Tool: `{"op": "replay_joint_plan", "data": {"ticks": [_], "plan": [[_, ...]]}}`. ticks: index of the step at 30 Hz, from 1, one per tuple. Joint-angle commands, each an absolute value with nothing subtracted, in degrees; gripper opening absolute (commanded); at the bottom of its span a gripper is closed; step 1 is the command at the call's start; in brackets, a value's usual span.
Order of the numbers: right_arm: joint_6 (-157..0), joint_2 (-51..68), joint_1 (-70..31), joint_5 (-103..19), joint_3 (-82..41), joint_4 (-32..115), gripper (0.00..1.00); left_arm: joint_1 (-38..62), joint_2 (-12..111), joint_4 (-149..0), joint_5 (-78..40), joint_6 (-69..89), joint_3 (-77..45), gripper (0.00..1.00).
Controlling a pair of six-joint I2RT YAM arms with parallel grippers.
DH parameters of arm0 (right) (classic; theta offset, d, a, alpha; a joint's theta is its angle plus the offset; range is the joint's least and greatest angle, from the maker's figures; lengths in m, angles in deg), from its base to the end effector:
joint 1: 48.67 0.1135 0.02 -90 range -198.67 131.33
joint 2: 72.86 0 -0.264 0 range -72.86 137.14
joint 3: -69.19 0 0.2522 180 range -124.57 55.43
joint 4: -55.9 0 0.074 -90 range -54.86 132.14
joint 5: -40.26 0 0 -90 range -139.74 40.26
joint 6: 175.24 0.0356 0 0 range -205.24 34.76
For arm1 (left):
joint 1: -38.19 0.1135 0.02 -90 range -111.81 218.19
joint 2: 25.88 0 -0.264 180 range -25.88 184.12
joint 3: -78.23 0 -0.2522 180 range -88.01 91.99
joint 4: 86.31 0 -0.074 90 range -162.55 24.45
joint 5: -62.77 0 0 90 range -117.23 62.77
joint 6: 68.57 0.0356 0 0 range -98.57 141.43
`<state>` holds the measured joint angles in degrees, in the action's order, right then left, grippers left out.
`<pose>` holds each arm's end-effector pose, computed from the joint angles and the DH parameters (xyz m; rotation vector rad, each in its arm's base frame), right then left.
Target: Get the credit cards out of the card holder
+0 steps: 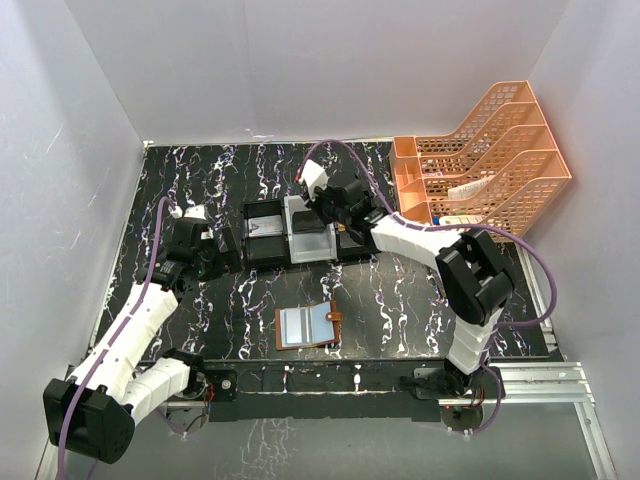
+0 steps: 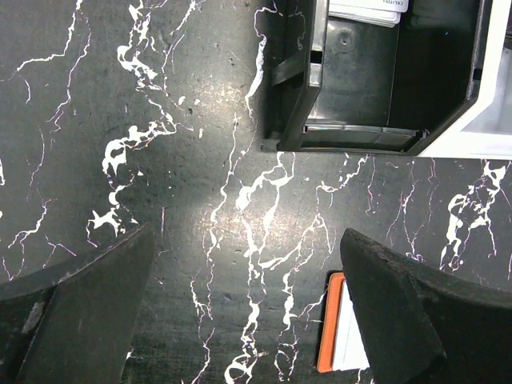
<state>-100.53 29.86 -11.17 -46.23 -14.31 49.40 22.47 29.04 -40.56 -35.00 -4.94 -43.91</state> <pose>0.3279 0.2543 0.2405 -0.9384 1.8027 0.3070 0.1941 -0.0496 0.2682 -0.2836 2.3019 -0.2167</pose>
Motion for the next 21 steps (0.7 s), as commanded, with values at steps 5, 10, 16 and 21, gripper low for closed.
{"op": "replay_joint_plan", "data": {"ticks": [5, 10, 16, 21], "plan": [[-113.5, 35.99, -10.95, -47.38, -20.05, 52.92, 0.0, 22.79, 28.45, -40.65, -36.37, -4.5, -44.18, 0.99], [-118.58, 38.34, -10.89, -47.54, -20.55, 55.23, 0.0, 22.74, 28.37, -40.41, -37.41, -4.76, -44.23, 0.99], [-124.14, 41.59, -10.8, -47.81, -21.9, 55.63, 0.0, 22.71, 28.78, -40.38, -37.49, -4.67, -44.24, 0.99], [-128.03, 43.4, -10.51, -47.62, -22.39, 54.58, 0.02, 22.72, 29.14, -40.53, -37.39, -4.56, -44.19, 0.99]]}}
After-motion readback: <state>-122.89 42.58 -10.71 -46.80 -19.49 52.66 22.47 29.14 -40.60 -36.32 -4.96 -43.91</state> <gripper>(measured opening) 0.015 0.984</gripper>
